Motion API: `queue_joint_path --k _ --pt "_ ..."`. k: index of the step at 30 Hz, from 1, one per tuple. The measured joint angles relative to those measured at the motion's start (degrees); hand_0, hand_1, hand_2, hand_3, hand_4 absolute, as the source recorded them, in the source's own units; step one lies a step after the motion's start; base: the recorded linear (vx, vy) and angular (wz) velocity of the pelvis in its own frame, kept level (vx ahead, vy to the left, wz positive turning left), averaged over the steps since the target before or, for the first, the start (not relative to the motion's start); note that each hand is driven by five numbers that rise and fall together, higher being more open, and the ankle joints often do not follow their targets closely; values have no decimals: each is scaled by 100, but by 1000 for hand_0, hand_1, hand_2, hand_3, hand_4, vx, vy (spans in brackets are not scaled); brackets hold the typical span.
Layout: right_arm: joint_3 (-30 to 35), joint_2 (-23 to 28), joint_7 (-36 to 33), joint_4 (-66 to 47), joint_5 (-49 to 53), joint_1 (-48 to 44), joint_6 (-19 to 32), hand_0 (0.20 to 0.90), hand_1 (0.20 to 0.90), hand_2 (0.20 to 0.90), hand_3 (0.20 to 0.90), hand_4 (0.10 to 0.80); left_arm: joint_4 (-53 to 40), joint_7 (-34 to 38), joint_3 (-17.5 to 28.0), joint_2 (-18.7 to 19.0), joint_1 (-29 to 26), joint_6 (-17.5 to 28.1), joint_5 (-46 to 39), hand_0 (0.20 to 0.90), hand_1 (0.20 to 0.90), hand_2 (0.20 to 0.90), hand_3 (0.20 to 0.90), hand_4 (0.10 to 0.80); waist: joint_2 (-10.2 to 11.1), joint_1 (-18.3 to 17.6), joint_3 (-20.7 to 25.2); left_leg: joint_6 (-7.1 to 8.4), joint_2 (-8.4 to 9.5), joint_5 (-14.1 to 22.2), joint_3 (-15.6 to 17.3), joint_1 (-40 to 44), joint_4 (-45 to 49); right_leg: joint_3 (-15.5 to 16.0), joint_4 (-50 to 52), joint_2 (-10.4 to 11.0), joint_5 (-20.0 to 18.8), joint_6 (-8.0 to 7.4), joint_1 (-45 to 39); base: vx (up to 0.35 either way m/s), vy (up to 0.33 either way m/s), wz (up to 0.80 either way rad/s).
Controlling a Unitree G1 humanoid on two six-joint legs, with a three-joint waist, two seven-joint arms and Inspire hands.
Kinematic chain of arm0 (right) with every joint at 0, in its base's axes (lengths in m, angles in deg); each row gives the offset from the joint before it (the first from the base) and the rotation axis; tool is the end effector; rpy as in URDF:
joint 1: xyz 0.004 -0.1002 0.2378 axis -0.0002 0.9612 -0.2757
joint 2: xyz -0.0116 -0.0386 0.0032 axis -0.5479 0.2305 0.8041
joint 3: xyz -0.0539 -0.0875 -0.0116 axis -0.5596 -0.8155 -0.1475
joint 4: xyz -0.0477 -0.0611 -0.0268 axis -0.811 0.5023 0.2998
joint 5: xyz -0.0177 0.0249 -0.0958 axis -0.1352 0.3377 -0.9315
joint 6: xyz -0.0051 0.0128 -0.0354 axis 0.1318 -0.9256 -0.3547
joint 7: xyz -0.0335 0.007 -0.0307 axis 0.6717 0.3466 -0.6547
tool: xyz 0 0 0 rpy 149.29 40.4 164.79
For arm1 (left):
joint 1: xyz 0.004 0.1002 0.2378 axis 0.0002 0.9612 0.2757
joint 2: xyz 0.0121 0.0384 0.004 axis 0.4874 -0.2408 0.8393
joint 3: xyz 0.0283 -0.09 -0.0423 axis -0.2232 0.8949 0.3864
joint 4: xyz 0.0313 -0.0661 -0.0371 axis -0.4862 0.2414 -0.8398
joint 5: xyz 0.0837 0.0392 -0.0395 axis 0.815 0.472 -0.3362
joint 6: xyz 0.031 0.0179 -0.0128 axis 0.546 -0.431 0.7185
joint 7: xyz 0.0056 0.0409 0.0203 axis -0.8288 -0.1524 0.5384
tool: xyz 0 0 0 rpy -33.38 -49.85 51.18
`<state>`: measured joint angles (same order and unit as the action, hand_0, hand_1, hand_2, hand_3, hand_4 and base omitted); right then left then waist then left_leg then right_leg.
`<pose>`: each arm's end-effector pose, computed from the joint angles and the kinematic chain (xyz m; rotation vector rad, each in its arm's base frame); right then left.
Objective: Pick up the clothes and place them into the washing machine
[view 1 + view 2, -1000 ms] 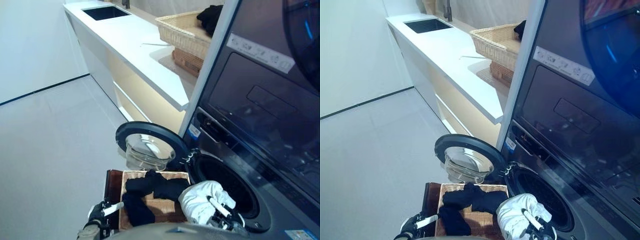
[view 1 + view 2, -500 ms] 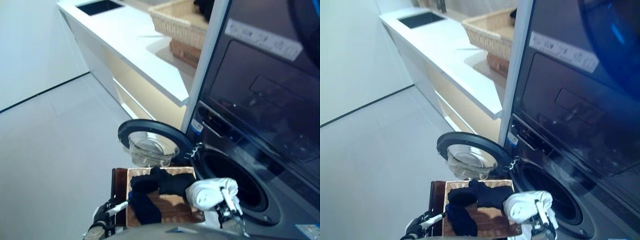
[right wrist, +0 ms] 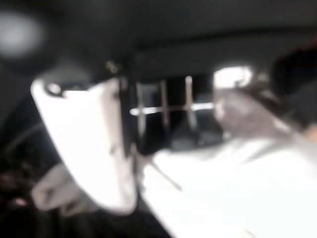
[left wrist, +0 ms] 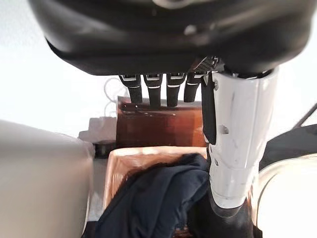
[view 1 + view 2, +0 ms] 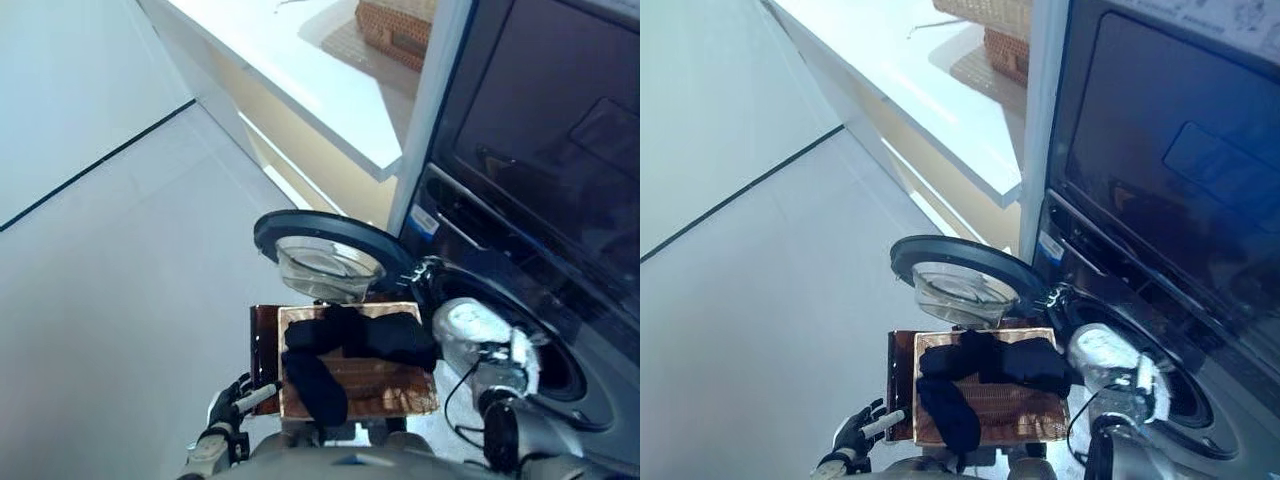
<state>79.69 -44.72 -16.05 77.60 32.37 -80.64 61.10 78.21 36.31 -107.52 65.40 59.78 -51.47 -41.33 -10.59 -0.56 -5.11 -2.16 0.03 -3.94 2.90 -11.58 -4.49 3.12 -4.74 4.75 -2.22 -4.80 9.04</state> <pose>0.1942 -0.2919 -0.0404 1.1563 0.1743 -1.3680 0.0837 0.1704 -0.1186 -0.0891 0.9604 0.1639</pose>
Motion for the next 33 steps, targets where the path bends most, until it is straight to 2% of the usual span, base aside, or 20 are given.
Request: queue_joint_path --k 5,8,13,16,20,24,26,33 --pt "214 426 -238 42 166 -357 236 200 200 200 200 300 -84 34 -237 -24 -109 8 -133 900 900 900 900 800 -128 -12 -129 40 51 -67 -106 -110 0 89 1 50 -6 -16 83 -48 31 5" --pt "-9 891 -444 177 -172 -727 215 200 200 200 200 300 -178 37 -401 -72 -198 107 -137 900 900 900 900 800 -312 1 -222 69 100 -133 -110 -347 0 60 3 119 -73 -63 328 -43 22 -6" --pt "-348 1053 -480 290 -605 -916 172 200 200 200 200 300 -360 107 -412 -82 -300 166 -135 900 900 900 900 800 -369 24 -317 65 170 -214 -114 -463 0 -33 4 176 -112 -110 472 -65 2 3" --pt "-446 1236 -476 339 -794 -1072 54 200 200 200 200 300 -628 100 -602 -80 -411 257 -135 900 900 900 900 800 -471 43 -429 69 192 -249 -146 -611 0 -24 4 198 -154 -141 617 -94 31 13" --pt "-974 1788 -546 648 -1431 -1520 -215 200 200 200 200 300 -1075 99 -714 -66 -550 365 -158 900 900 900 900 800 -577 236 -568 198 242 -384 -169 -945 1 -5 46 256 -232 -186 954 -70 5 8" --pt "-1364 2071 -287 786 -1891 -1708 -425 200 200 200 200 300 -1234 95 -741 -49 -546 373 -160 900 900 900 900 800 -540 320 -601 274 298 -528 -193 -1140 2 36 66 316 -271 -183 1124 -30 2 7" --pt "-1827 2189 -163 1032 -2438 -1710 -629 200 200 200 200 300 -1311 78 -760 -2 -552 377 -156 900 900 900 900 800 -541 315 -611 273 299 -538 -239 -1185 1 82 74 315 -271 -183 1155 -11 12 7" --pt "-1476 2231 -433 1126 -2628 -1961 -665 200 200 200 200 300 -1317 94 -780 94 -603 378 -153 900 900 900 900 800 -532 325 -640 274 308 -539 -333 -1286 1 114 73 321 -249 -212 1245 -3 38 7"
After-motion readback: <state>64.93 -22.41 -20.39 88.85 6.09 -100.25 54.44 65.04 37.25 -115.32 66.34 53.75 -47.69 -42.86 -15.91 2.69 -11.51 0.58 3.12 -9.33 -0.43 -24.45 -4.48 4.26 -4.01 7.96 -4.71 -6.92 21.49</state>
